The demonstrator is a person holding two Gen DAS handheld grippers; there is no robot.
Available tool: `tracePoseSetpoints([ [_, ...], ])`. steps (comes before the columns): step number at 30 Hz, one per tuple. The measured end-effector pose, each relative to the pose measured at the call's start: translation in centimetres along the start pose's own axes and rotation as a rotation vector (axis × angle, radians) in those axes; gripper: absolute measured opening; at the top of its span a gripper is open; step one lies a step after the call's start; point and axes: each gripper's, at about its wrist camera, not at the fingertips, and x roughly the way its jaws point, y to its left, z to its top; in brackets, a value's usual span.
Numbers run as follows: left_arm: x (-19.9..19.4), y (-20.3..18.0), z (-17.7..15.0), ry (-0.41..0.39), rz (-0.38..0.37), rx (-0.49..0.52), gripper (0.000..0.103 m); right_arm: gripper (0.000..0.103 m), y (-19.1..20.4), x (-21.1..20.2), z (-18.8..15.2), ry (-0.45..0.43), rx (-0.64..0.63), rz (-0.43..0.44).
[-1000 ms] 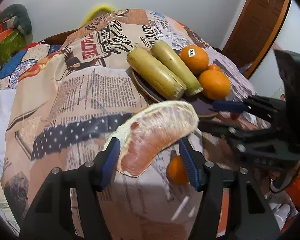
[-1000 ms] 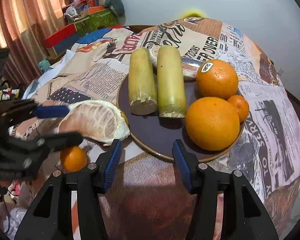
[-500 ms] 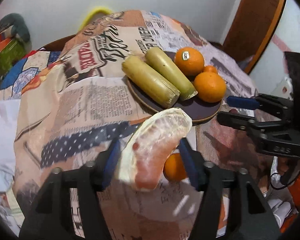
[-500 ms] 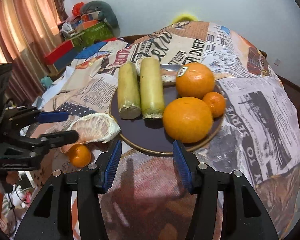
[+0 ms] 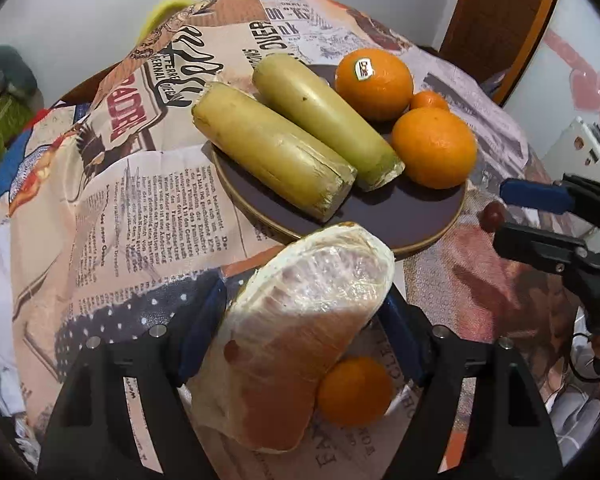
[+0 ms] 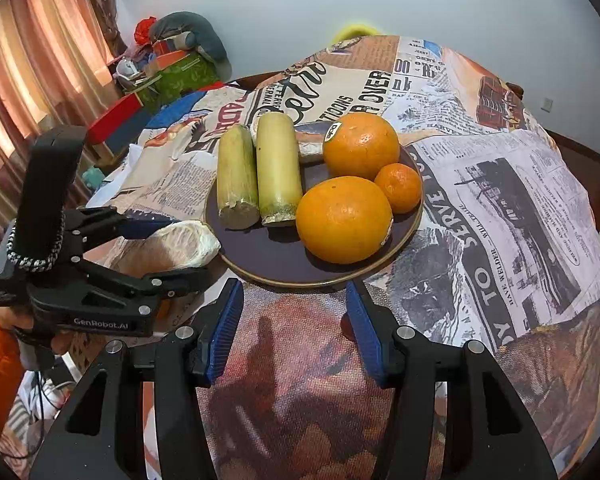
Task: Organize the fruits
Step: 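Grasp the large pomelo segment with the left tool and lift it, then grasp a loose tangerine with the right tool while the left holds the pomelo segment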
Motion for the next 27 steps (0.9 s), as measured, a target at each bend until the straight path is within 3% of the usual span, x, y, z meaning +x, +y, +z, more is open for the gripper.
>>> tracePoseSetpoints([
  [2,-0.3,0.0,-0.1,-0.013,-0.002,-0.001,0.071,0.050,0.1,0.0,0.0,0.001,-0.004,0.003],
  [10,-3.2,0.2,-0.6,-0.092,-0.003,-0.027,0.068,0.050,1.1,0.0,0.1,0.001,-0.021,0.009],
  [18,-8.0,1.7,-2.2,-0.204,0.050,-0.087,0.067,0.050,3.2,0.2,0.1,0.007,-0.065,0.030],
  [27,-10.2,4.3,-5.9,-0.232,0.081,-0.170,0.067,0.050,7.2,2.3,-0.6,0.065,-0.134,0.085],
])
